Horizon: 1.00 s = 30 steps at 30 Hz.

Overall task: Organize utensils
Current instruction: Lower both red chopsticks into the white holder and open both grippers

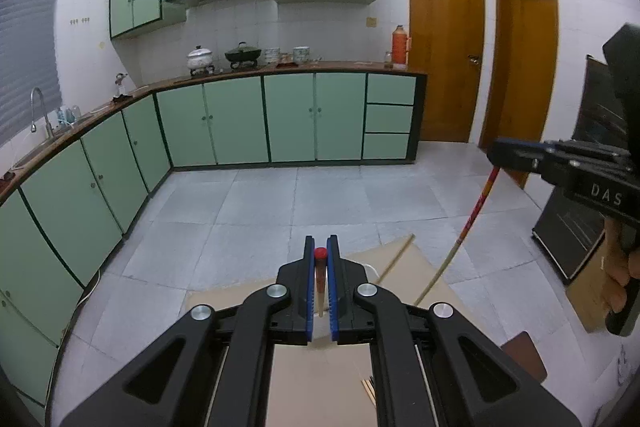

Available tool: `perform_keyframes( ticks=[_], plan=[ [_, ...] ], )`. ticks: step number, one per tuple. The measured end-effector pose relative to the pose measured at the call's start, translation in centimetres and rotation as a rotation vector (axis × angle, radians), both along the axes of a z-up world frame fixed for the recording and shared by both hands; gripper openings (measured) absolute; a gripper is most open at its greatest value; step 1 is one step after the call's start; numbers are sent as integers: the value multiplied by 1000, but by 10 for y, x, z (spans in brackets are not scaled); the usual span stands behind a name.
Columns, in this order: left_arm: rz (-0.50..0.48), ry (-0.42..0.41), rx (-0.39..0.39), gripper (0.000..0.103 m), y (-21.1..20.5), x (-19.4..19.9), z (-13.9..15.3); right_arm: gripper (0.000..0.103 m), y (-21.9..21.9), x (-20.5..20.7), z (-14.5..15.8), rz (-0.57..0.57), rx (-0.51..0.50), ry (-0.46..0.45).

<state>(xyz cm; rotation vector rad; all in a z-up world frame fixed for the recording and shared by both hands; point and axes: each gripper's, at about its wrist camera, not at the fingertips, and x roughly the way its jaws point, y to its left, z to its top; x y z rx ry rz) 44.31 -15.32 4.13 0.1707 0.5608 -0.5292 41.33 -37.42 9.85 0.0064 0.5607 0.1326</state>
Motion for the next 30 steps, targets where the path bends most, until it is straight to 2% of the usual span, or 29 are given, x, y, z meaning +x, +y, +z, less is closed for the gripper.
perform_keyframes(
  ticks=[6,11,22,27,30],
  plan=[
    [20,41,13,5,-15,43,-20,5,-7,53,-21,-48,-6,0],
    [32,74,24,5,-22,72,-47,5,-16,87,-56,-74,9,39],
    [49,147,30,6,-26,105,-100,5,-21,118,-125,-102,-8,130],
    [55,173,31,6,-25,110,-113,7,-16,125,-144,-103,-12,173],
    [59,170,24,6,-21,109,-113,11,-13,124,-143,-104,-13,169]
  ],
)
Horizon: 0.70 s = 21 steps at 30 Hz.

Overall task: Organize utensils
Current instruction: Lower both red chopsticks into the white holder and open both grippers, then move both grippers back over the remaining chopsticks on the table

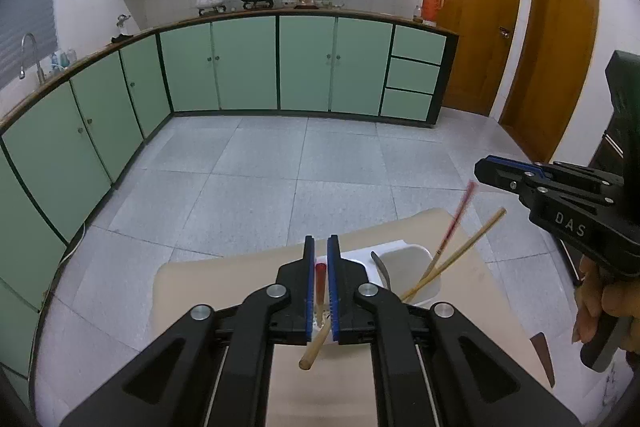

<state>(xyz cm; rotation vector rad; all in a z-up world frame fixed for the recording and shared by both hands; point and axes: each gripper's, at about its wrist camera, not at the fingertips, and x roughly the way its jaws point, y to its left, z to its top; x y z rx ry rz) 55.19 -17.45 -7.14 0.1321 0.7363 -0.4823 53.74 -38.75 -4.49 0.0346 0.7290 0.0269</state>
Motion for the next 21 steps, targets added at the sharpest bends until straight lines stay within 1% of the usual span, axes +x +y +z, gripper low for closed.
perform_keyframes(
  ticks=[3,5,7,8,9,10,11,12,13,14,15,16,17,18,19,21],
  plan=[
    [2,-13,-7,8,4,-3,6,18,-2,-7,5,-5,6,-19],
    [1,-30,-24,12,11,-11,15,18,-5,-18,10,-4,15,-36],
    [5,-65,-30,25,20,-25,23,18,-8,-38,14,1,21,-63],
    [3,-87,-40,28,25,-36,28,18,-10,-48,16,4,19,-75],
    [0,-101,-47,34,30,-44,31,19,-12,-61,16,9,24,-89],
    [-1,-125,-57,39,37,-59,33,19,-13,-80,14,14,29,-106],
    [1,-139,-64,42,42,-69,34,20,-13,-93,11,20,26,-114],
    [-1,-156,-72,49,49,-84,34,21,-12,-113,5,30,20,-129],
    [1,-174,-83,55,58,-104,30,22,-9,-134,-3,41,11,-143],
    [6,-185,-89,58,63,-115,27,24,-8,-150,-10,47,6,-152],
    [12,-200,-95,63,71,-136,18,28,-5,-173,-22,52,4,-161],
    [12,-203,-98,66,75,-149,11,29,-2,-189,-32,57,0,-163],
    [25,-211,-105,68,82,-166,1,32,3,-213,-50,67,-7,-160],
    [36,-221,-104,72,86,-179,-8,33,9,-237,-69,78,-17,-153],
    [41,-230,-105,74,90,-199,-22,34,14,-252,-82,85,-24,-147],
    [35,-245,-107,75,97,-238,-52,36,29,-294,-124,98,-21,-114]
  ],
)
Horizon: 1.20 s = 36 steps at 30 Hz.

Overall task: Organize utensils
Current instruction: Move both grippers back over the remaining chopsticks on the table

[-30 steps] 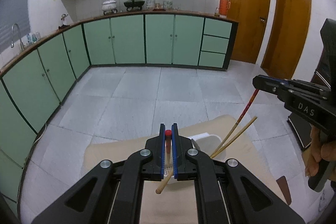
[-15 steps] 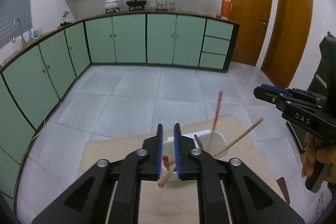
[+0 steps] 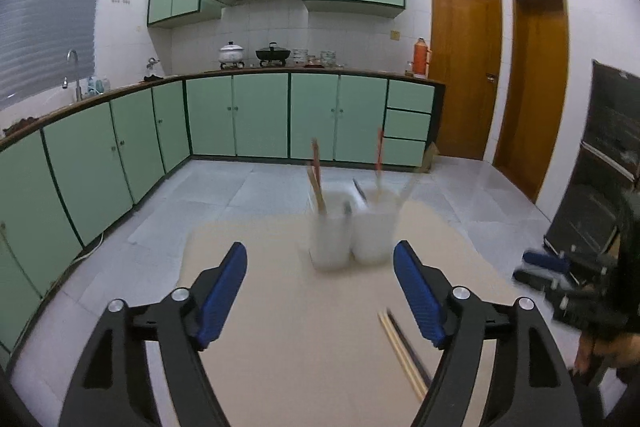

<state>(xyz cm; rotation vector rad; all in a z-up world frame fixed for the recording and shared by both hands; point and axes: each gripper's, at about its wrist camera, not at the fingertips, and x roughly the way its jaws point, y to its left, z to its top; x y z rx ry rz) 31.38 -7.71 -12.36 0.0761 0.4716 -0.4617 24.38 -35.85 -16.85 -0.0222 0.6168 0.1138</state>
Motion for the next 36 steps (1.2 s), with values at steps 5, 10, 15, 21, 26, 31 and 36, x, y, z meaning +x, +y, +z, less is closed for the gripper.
perform_keyframes(
  ticks=[5,10,15,21,26,31,36],
  plan=[
    [11,15,-1,77,7,-68,-67,36,36,-63,-85,50,-33,114],
    [10,61,20,77,11,-99,-109,35,61,-86,-114,110,-75,158],
    [43,92,7,77,23,-105,-120,35,73,-76,-117,131,-89,155],
    [34,100,24,77,22,-101,-120,29,69,-65,-121,118,-55,149],
    [-45,135,69,75,-2,-107,-137,6,55,-64,-120,69,-34,154],
    [-107,157,117,73,-32,-111,-153,6,27,-64,-119,-1,6,158],
    [-164,158,158,73,-57,-115,-163,6,6,-67,-121,-47,57,167]
  ],
)
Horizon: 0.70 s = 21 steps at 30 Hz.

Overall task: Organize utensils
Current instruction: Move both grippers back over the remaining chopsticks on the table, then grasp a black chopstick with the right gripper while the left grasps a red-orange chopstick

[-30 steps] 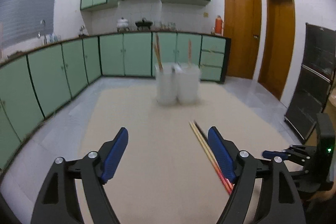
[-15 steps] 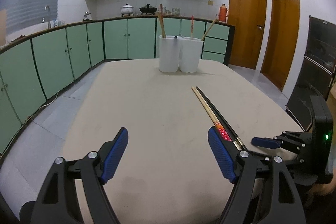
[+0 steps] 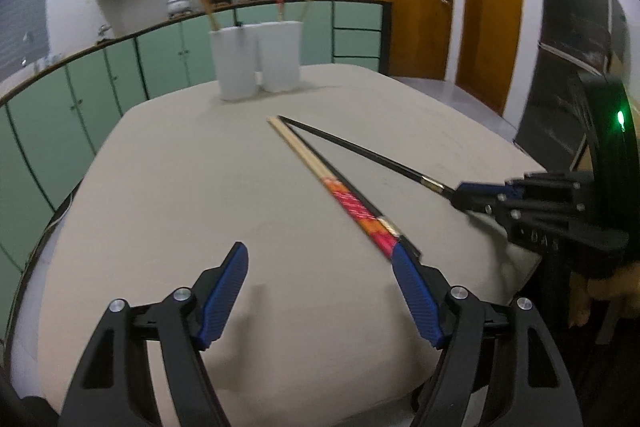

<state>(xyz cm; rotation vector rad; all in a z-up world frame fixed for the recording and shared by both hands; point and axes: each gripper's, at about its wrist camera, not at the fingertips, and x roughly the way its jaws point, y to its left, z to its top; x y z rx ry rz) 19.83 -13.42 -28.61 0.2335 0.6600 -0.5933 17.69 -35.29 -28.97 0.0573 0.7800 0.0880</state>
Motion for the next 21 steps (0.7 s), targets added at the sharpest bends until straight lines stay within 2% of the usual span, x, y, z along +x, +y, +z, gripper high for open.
perform_keyframes(
  ticks=[7,13,15,21],
  plan=[
    [-13,14,68,71,-20,2,-16,6,-2,-1,-2,0,15,0],
    [85,47,45,71,1,19,-16,7,-2,0,-1,-1,22,1],
    [86,59,32,71,6,19,-15,7,-3,-1,-1,-2,22,0],
    [52,29,22,71,-4,15,-13,12,0,0,-2,11,17,-7]
  ],
)
